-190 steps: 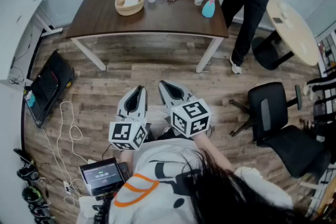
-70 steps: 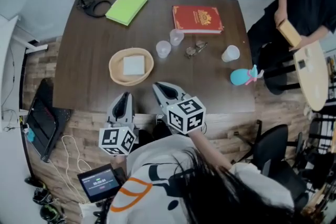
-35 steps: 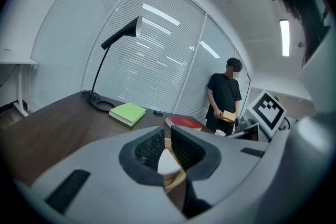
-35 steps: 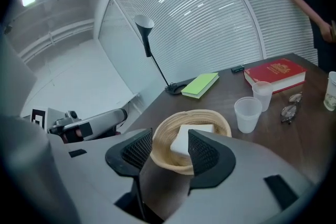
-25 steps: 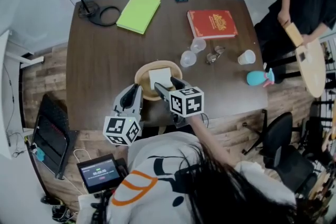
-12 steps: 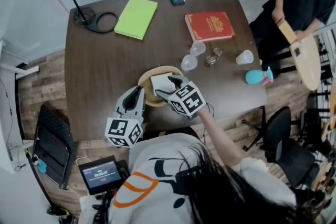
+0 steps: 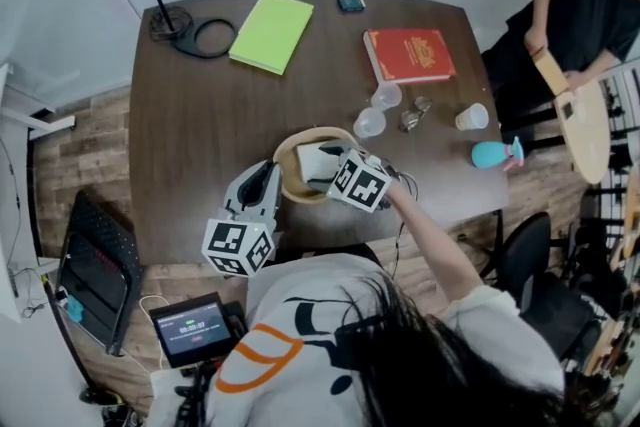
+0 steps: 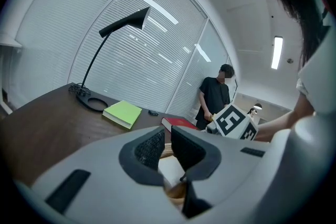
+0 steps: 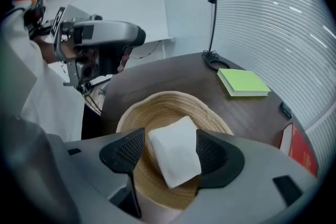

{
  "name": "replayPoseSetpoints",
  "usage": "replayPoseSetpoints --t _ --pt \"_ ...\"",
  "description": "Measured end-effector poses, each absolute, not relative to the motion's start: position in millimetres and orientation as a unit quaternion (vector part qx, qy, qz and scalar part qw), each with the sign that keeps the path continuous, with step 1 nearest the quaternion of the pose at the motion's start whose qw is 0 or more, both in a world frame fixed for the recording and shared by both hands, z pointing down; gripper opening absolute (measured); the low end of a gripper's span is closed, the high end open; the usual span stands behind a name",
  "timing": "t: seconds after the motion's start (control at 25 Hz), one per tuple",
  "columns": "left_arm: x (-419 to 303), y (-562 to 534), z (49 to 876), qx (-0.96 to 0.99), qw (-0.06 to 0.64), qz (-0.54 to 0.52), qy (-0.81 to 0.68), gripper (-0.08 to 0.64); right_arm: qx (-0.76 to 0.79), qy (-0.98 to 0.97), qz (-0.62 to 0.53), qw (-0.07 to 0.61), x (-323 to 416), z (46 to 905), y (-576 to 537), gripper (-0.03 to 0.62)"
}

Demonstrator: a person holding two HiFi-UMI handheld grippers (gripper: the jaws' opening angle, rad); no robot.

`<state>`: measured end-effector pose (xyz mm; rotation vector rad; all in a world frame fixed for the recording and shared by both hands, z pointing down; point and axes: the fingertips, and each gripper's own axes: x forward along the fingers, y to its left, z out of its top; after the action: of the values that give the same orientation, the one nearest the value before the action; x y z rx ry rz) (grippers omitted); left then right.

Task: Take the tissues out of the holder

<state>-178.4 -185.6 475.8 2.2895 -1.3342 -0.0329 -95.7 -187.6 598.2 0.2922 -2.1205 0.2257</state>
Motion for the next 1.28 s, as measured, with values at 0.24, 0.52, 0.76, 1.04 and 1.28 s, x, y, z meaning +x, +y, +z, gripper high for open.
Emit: replayPoseSetpoints --t 0.24,0.52,0.76,1.04,1.28 --pt "-180.0 -185.8 476.1 0.835 0.247 -0.016 -0.491 0.037 0.04 -0.831 -0.038 0.554 -94.8 610.5 -185.8 0.293" --pt "-180.6 -184.0 478.5 0.833 0.251 -0.015 -0.493 0.037 0.017 -0.812 -0.086 0.577 -99.3 615.2 -191.5 0.299" --pt "-181.2 -184.3 479.2 0.83 0.252 -0.016 -0.498 0.037 -0.002 -0.797 -0.067 0.6 -99.7 626.9 -196.9 0.365" --pt "-185.2 -186.1 480.2 0.826 0.253 -0.015 -0.504 0.037 -0.025 -0.776 -0.069 0.627 -101.6 637.8 -197.0 0.408" --pt "-192.8 -190.7 479.1 0.819 0.252 -0.016 -0.516 0.037 -0.044 -0.731 -0.13 0.669 -88.0 653.7 -198.0 0.408"
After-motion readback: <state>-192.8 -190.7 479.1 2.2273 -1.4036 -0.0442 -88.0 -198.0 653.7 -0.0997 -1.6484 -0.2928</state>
